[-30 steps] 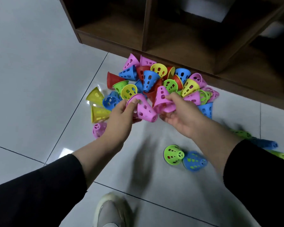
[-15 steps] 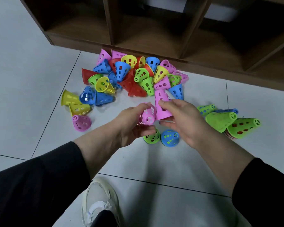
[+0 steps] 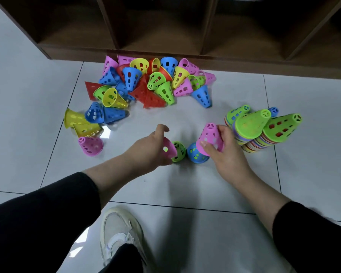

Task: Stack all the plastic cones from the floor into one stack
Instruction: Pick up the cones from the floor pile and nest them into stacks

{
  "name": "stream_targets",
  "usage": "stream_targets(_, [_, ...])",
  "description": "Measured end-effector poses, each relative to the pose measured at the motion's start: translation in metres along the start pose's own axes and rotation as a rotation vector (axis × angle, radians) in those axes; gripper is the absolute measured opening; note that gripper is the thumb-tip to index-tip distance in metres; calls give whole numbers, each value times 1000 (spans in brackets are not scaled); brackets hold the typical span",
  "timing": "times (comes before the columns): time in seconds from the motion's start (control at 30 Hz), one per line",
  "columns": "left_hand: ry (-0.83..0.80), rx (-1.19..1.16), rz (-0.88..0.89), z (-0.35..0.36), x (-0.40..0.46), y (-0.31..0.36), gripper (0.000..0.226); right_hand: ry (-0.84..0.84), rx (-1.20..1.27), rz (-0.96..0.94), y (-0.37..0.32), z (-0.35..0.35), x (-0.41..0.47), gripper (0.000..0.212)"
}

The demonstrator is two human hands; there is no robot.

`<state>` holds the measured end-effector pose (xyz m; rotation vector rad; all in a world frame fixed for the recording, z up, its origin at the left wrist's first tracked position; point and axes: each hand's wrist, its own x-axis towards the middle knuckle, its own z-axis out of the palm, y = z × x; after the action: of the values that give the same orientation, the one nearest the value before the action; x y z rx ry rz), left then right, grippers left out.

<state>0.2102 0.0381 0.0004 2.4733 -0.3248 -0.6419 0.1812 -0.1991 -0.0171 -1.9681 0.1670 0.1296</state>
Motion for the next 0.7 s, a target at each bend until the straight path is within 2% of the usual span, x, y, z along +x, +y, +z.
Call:
stream_targets(0.1, [-45, 178, -3, 4, 9, 9, 71, -75, -36, 44, 14, 3, -3, 43])
stream_targets(0.23, [-155, 484, 49, 15, 29, 11, 95, -123, -168, 53, 29, 9, 1, 51])
stream_targets(0.33, [-199, 593, 57, 26, 42, 11, 106, -156, -261, 83, 37, 13, 4, 55])
stream_targets(0.47, [-181, 484, 69, 32, 45, 10, 105, -194, -274, 101, 36, 15, 3, 64])
stream_targets(0.57, [-69, 289, 72, 29, 35, 1, 97, -181, -275, 63, 29, 11, 0, 58])
stream_targets(0.7, [174, 171, -52, 13, 10, -35, 64, -157, -315, -56, 6, 11, 4, 41])
